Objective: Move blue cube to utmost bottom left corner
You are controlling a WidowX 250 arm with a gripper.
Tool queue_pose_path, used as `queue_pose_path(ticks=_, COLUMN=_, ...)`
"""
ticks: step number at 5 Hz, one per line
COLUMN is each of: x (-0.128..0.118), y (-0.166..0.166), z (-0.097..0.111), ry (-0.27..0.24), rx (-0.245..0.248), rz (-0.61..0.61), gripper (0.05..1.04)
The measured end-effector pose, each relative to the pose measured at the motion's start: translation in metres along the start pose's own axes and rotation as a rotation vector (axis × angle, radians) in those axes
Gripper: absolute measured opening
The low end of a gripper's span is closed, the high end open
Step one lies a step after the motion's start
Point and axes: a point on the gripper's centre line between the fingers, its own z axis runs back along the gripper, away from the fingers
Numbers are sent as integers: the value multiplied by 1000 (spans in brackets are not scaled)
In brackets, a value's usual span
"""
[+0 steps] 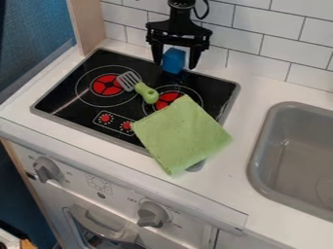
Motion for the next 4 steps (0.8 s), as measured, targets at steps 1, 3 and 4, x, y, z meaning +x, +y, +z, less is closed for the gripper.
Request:
queue_pose_path(ticks=1, x=-2, y=-3, z=-10, ry=39, rx=-11, rz=5, gripper=674)
queue_pose_path(ticks=3, x=-5, y=2, z=-10, ry=77, rx=-70, rz=44, gripper=607)
queue_pose_path(ticks=4, x=-6, y=15, z=-6, ry=101, rx=-79, rz=86, gripper=607)
